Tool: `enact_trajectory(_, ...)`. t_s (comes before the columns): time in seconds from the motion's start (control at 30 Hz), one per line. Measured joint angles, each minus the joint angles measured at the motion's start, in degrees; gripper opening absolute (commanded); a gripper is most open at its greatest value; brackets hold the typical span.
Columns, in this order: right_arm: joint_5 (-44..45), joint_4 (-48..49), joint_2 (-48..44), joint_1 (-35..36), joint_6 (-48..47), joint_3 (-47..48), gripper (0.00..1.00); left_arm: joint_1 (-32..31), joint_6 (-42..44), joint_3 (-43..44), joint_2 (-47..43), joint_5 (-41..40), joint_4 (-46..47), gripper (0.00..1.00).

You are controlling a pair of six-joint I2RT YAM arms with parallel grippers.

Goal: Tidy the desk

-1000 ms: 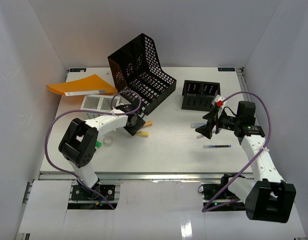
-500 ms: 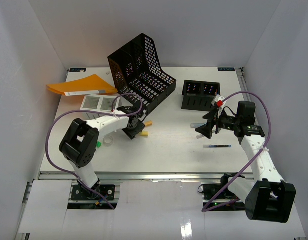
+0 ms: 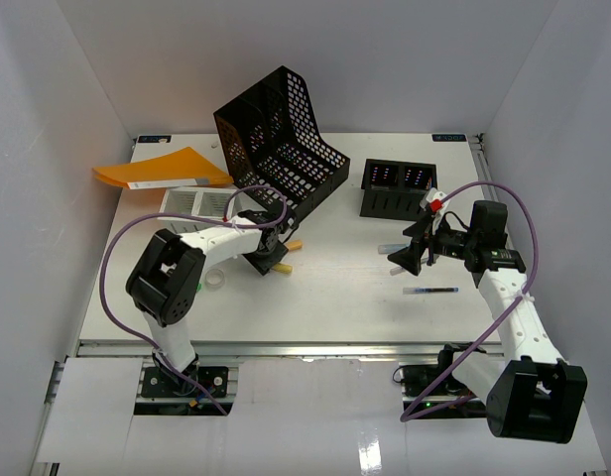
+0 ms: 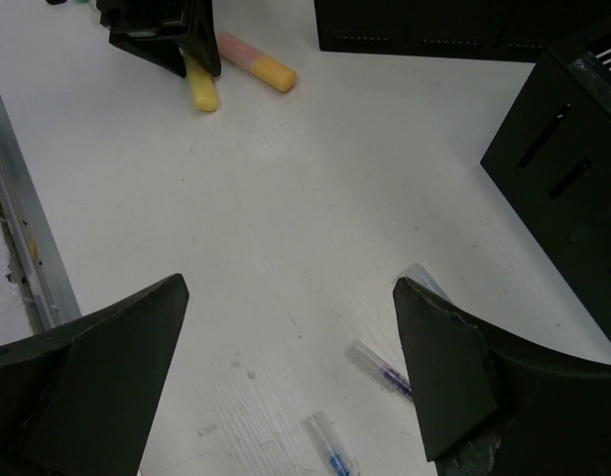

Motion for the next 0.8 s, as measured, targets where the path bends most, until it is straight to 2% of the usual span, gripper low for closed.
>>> enact_trajectory(0.3, 0.0, 0.0, -0.02, 0.0, 0.02, 0.0, 0.91, -4.14, 2.42, -0.13, -0.17, -5.34, -2.79, 0.38)
enact_trajectory(0.7, 0.0, 0.0, -0.02, 0.0, 0.02, 0.0, 0.91, -11.38, 6.25, -0.15, -1.42, -13.14, -7.52, 0.0)
enact_trajectory(0.8, 0.0, -0.02, -0.02, 0.0, 0.02, -0.04, 0.91, -13.02, 9.66, -0.36, -3.19, -14.87, -7.33, 0.0)
